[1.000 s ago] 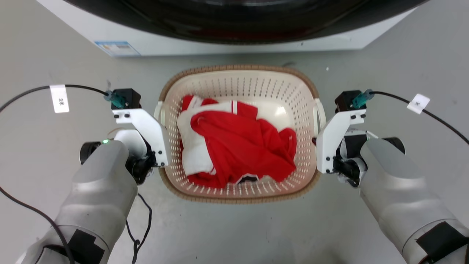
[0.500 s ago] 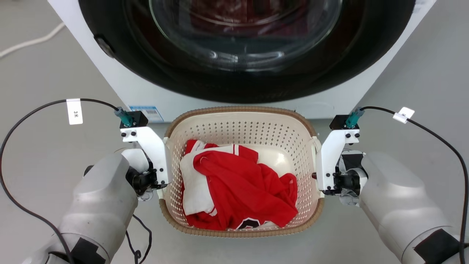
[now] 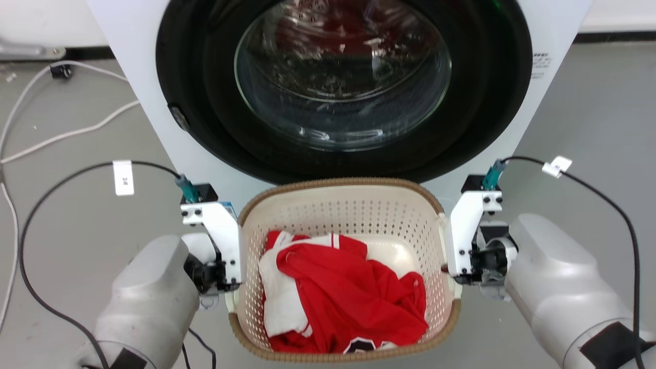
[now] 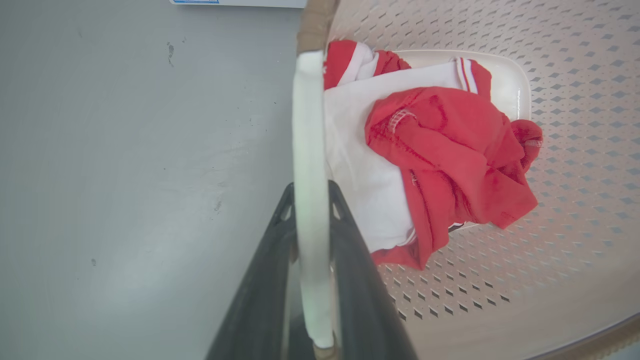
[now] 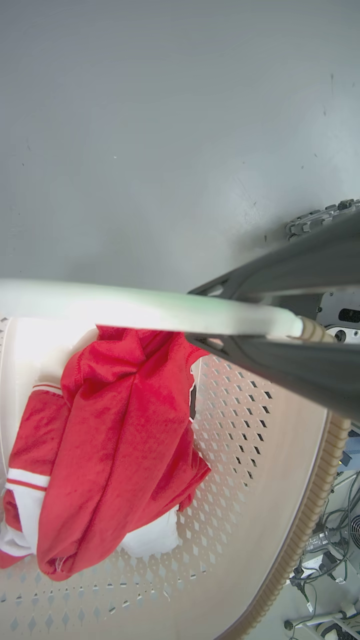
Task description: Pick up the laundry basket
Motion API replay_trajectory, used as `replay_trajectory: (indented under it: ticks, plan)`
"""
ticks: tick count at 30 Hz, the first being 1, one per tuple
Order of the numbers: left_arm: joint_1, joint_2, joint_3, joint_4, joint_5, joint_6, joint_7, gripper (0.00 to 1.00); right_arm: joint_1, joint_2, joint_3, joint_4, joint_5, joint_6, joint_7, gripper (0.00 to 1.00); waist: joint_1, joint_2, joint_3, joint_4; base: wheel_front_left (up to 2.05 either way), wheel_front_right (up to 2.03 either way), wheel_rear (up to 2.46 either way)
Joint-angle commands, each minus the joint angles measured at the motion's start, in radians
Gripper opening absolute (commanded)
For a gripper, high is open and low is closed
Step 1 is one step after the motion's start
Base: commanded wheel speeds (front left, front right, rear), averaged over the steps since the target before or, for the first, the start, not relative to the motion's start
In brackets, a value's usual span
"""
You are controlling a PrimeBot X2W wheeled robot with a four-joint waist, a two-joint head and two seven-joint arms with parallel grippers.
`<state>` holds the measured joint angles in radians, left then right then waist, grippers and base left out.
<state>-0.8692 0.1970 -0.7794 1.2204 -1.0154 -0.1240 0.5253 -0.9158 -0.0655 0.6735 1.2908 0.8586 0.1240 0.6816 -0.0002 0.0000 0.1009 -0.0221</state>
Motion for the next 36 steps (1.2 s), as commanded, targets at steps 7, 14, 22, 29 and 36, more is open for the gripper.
replay_trajectory:
  ticks: [7, 14, 22, 29, 36]
  plan:
    - [0.051, -0.052, -0.025, -0.005, -0.025, -0.012, 0.035, 0.00, 0.075, 0.029, -0.034, -0.007, 0.005, 0.012, 0.065, 0.00, 0.0002, 0.0000, -0.086, 0.007, 0.00, 0.00, 0.00]
    - [0.066, -0.058, -0.035, 0.000, -0.043, -0.012, 0.070, 0.00, 0.114, 0.030, -0.078, -0.008, -0.022, 0.012, 0.093, 0.00, 0.0002, 0.0000, -0.108, 0.010, 0.00, 0.00, 0.00]
    - [0.092, -0.066, -0.051, 0.002, -0.054, -0.012, 0.084, 0.00, 0.149, 0.029, -0.120, -0.008, -0.055, 0.012, 0.094, 0.00, 0.0002, 0.0000, -0.128, 0.020, 0.00, 0.00, 0.00]
    - [0.104, -0.070, -0.068, -0.006, -0.061, -0.012, 0.090, 0.00, 0.165, 0.030, -0.141, -0.008, -0.070, 0.012, 0.099, 0.00, 0.0002, 0.0000, -0.132, 0.027, 0.00, 0.00, 0.00]
    - [0.108, -0.071, -0.087, -0.012, -0.064, -0.012, 0.090, 0.00, 0.173, 0.030, -0.163, -0.008, -0.089, 0.012, 0.110, 0.00, 0.0002, 0.0000, -0.133, 0.030, 0.00, 0.00, 0.00]
